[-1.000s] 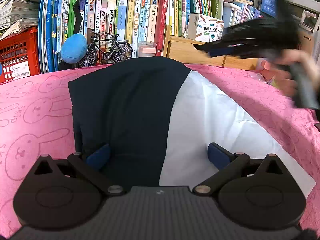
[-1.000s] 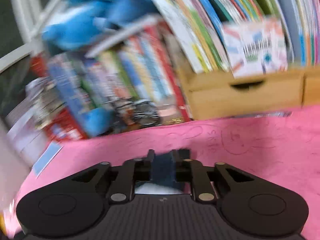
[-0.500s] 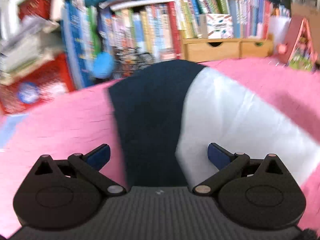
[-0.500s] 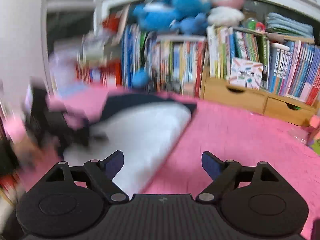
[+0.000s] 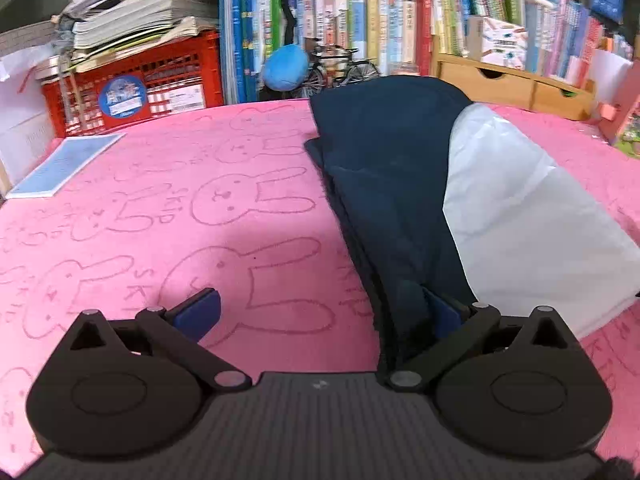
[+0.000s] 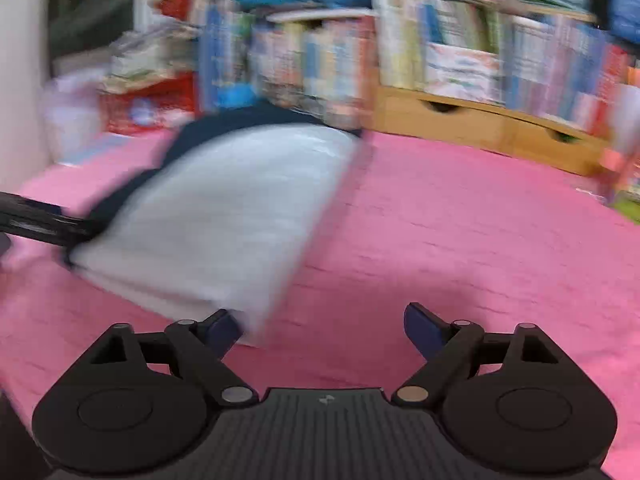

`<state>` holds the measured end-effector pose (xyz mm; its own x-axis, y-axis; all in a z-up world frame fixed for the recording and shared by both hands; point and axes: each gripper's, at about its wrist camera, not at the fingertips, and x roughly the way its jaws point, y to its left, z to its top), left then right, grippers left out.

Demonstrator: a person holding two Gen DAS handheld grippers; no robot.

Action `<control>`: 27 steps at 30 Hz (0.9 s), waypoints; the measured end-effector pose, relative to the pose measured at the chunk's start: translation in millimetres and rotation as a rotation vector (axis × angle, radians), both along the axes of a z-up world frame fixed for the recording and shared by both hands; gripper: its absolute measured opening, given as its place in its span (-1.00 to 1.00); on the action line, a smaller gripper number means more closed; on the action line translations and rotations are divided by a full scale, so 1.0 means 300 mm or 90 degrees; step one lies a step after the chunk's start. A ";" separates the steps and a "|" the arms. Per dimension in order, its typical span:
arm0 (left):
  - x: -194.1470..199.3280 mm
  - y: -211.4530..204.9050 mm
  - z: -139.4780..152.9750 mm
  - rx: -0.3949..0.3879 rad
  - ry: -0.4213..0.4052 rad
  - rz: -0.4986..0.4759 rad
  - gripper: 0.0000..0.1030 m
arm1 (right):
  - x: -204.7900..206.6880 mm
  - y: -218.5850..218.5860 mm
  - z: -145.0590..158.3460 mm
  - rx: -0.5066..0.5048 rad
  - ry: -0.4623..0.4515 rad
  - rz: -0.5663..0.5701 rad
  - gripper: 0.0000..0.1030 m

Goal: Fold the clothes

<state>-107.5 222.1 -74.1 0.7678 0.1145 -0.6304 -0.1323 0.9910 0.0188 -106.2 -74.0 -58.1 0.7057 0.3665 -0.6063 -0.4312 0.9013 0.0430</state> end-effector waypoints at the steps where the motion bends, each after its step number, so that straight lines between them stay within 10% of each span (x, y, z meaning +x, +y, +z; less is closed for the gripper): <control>1: -0.004 0.001 0.003 0.001 0.004 -0.004 1.00 | 0.004 -0.033 -0.006 0.020 0.013 0.003 0.81; 6: -0.033 -0.023 0.173 0.057 -0.025 -0.016 1.00 | -0.046 -0.054 0.044 -0.024 -0.033 0.036 0.74; 12: 0.138 -0.119 0.395 0.104 -0.106 -0.094 1.00 | -0.040 -0.050 0.151 0.109 -0.097 0.079 0.76; 20: 0.538 -0.179 0.220 0.261 0.017 -0.104 1.00 | 0.058 0.121 0.077 0.127 -0.066 0.129 0.76; 23: 0.550 -0.122 0.210 0.233 0.011 -0.104 1.00 | 0.080 0.179 0.026 0.088 -0.028 0.136 0.77; 27: 0.580 -0.066 0.145 0.411 0.011 -0.009 1.00 | 0.107 0.220 -0.007 0.034 0.013 0.110 0.83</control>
<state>66.4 202.2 -30.5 0.7626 0.4642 -0.4505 -0.1132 0.7814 0.6136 -74.2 -8.1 -60.3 0.6166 0.5136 -0.5967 -0.5785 0.8096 0.0990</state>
